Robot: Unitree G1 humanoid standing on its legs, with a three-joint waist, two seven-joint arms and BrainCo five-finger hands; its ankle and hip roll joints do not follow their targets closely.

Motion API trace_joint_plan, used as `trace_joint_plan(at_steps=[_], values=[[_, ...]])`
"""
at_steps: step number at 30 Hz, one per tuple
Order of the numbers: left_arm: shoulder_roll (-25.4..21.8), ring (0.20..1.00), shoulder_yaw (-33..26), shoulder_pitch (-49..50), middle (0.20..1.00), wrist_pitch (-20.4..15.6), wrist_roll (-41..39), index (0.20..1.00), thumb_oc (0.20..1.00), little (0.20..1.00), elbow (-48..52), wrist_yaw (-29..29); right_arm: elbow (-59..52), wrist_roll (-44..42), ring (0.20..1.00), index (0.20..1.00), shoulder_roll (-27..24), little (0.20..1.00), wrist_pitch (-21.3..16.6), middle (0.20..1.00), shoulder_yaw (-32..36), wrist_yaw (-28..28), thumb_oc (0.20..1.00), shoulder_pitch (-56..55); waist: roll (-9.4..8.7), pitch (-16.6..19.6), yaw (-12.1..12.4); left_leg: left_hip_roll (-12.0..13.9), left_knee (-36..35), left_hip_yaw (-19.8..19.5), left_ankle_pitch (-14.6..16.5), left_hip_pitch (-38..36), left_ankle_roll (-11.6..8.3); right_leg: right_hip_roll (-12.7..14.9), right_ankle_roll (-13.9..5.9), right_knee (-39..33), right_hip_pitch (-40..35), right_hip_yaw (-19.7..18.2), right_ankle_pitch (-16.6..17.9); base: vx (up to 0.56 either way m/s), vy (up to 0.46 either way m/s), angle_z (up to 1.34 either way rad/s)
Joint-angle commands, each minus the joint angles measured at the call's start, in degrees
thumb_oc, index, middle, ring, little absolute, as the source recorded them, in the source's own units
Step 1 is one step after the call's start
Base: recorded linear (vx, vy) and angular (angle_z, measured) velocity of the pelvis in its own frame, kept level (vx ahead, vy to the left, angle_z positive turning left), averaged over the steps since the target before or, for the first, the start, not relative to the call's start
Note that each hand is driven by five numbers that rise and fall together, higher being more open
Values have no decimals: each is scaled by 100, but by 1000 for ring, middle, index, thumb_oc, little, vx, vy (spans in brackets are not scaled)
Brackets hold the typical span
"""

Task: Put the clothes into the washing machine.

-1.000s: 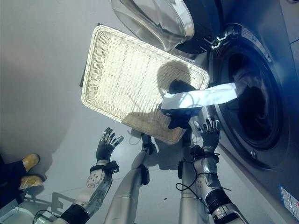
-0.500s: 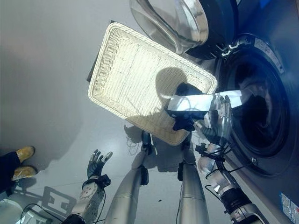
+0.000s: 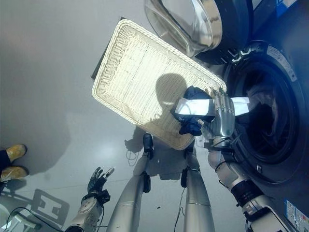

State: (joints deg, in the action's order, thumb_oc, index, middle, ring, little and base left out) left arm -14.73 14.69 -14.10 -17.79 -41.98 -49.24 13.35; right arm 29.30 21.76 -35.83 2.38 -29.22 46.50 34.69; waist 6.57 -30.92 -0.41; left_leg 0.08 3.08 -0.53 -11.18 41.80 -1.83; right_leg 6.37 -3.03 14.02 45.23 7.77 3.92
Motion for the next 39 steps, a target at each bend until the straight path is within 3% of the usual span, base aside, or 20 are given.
trace_joint_plan(at_steps=[1,7,8,11,17,20,23,26,28,29,36,37,39], values=[[-339,1000,8,-68,1000,11,-105,1000,1000,1000,-200,2,-147,-186,1000,1000,-195,1000,180,1000,-31,-277,1000,103,-77,113,277,-458,86,343,355,16,80,-281,-275,-8,-45,206,-111,16,-20,9],[-390,1000,203,-240,1000,168,-50,1000,1000,1000,-175,30,675,-646,1000,1000,-227,1000,490,1000,-364,-928,1000,768,-31,113,423,-484,119,284,346,59,63,-240,-255,13,-34,315,-116,24,-20,9],[-392,1000,252,-272,1000,177,-25,1000,1000,1000,-182,44,961,-735,1000,1000,-177,1000,641,1000,-408,-1291,1000,904,-20,113,462,-496,150,260,357,84,58,-233,-249,29,-22,335,-127,22,-25,15],[-391,1000,320,-344,1000,278,13,1000,1000,1000,-110,108,1418,-988,1000,1000,-107,1000,613,1000,-454,-1625,1000,1098,16,113,539,-503,166,238,345,127,70,-209,-236,66,16,399,-130,33,-34,10],[-358,1000,466,-391,1000,325,93,1000,1000,1000,-16,129,2163,-1075,1000,1000,20,1000,691,1000,-437,-1838,1000,1514,110,113,675,-550,218,159,343,234,78,-188,-210,126,107,476,-144,25,-32,10],[-337,1000,544,-401,1000,361,138,1000,1000,1000,83,149,2784,-777,1000,1000,72,1000,1249,1000,-557,-2689,1000,1776,181,113,777,-567,248,127,332,312,92,-166,-193,176,184,531,-155,40,-28,6],[-345,1000,587,-420,1000,381,158,1000,1000,1000,133,154,3093,-828,1000,1000,102,1000,1566,1000,-637,-3162,1000,1887,210,113,824,-579,258,94,326,342,99,-160,-181,187,212,549,-156,23,-21,3],[-377,1000,633,-420,1000,424,208,1000,1000,1000,296,151,3572,-455,1000,1000,151,1000,2183,1000,-772,-4308,1000,2056,270,113,933,-594,262,37,303,405,110,-135,-168,206,259,608,-160,35,-42,11],[-381,1000,657,-422,1000,441,217,1000,1000,1000,345,159,3655,-346,1000,1000,150,1000,2285,1000,-814,-4563,1000,2097,291,113,957,-594,256,30,292,419,112,-126,-165,208,270,623,-163,22,-19,12],[-388,1000,668,-411,1000,466,240,1000,1000,1000,423,152,3811,40,1000,1000,130,1000,2478,1000,-864,-5189,1000,2151,333,113,994,-612,260,-2,282,438,118,-122,-156,218,295,631,-164,18,-10,7],[-394,1000,679,-381,1000,464,238,1000,1000,1000,497,149,3922,398,1000,1000,97,1000,2509,1000,-943,-5765,1000,2155,362,113,1018,-621,260,-25,278,455,128,-122,-149,234,324,638,-165,13,-10,3],[-420,1000,698,-384,1000,557,200,1000,1000,1000,618,164,4060,802,200,200,97,200,2299,200,-1025,-6672,200,2122,410,113,1044,-646,281,-72,261,460,138,-137,-127,272,344,605,-186,26,-26,3],[-404,1000,692,-427,1000,629,201,1000,1000,1000,631,172,4082,870,200,200,112,200,2101,200,-1002,-6773,200,2148,440,113,1037,-663,322,-96,259,451,142,-156,-105,304,349,557,-211,19,-20,12]])
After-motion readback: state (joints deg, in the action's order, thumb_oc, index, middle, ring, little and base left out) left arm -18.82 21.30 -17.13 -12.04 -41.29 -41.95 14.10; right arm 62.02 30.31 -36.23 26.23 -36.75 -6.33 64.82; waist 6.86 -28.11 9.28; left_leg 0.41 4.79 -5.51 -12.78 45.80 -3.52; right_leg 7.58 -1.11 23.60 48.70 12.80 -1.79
